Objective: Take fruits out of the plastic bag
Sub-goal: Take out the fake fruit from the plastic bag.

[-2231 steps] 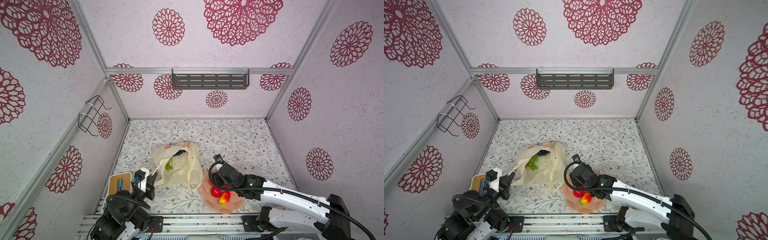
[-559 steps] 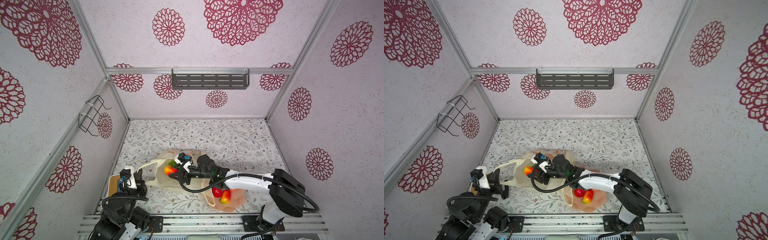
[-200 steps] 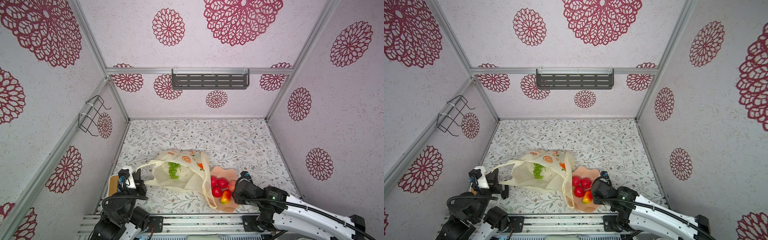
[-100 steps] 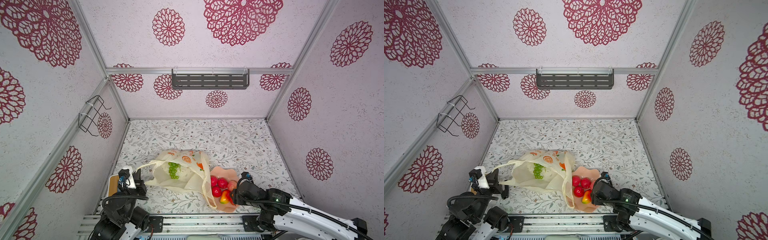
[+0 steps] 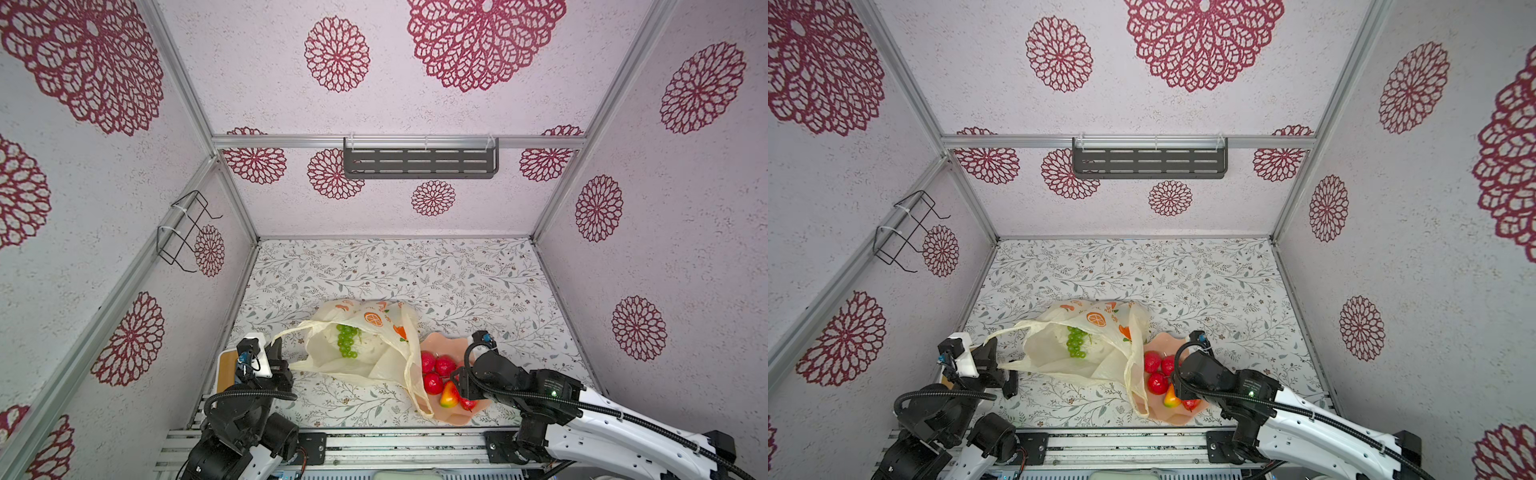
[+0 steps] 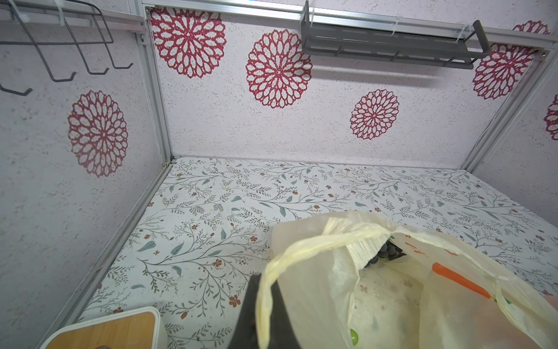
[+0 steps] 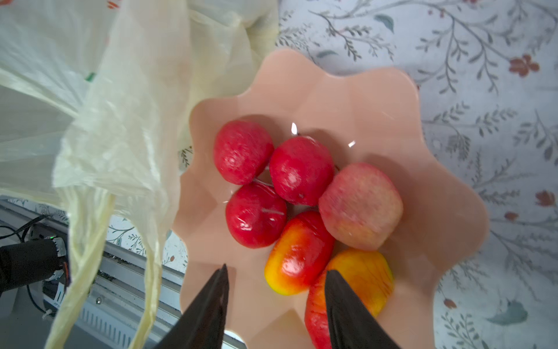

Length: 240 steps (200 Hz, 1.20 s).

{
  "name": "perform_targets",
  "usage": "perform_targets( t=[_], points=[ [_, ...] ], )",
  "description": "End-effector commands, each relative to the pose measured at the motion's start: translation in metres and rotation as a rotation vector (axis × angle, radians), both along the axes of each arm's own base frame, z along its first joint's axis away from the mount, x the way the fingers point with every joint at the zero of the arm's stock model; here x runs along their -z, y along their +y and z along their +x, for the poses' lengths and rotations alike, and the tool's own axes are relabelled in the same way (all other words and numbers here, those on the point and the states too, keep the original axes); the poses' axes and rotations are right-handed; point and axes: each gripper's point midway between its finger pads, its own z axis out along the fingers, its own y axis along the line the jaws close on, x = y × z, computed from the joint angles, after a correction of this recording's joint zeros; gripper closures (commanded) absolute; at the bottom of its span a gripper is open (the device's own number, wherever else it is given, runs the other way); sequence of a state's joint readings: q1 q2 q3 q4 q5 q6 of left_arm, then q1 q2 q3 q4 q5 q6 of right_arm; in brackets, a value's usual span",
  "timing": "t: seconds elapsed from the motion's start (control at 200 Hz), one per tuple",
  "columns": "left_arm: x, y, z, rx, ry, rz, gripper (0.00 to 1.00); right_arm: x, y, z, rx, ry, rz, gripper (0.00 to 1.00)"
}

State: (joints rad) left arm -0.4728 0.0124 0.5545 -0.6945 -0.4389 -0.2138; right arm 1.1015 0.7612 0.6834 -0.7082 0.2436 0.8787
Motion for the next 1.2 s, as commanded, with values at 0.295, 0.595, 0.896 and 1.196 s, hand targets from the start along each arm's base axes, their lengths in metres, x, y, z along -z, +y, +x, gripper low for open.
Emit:
perform_targets(
  t=[0.295, 0.595, 0.896, 1.196],
  points=[
    [-0.004, -0.003, -0.002, 0.026, -0.014, 0.001, 1.00, -0.093, 0.177, 0.037, -0.520, -0.530, 0.191, 0.65],
    [-0.003, -0.015, -0.003, 0.097, -0.011, 0.012, 1.00, -0.061, 0.268, 0.054, -0.733, -0.605, -0.005, 0.69],
    [-0.002, -0.033, -0.006, 0.208, -0.011, 0.032, 1.00, -0.008, 0.286, 0.093, -0.613, -0.605, -0.165, 0.54],
    [-0.002, -0.040, -0.007, 0.249, -0.014, 0.038, 1.00, 0.018, 0.303, 0.112, -0.466, -0.538, -0.139, 0.45]
  ],
)
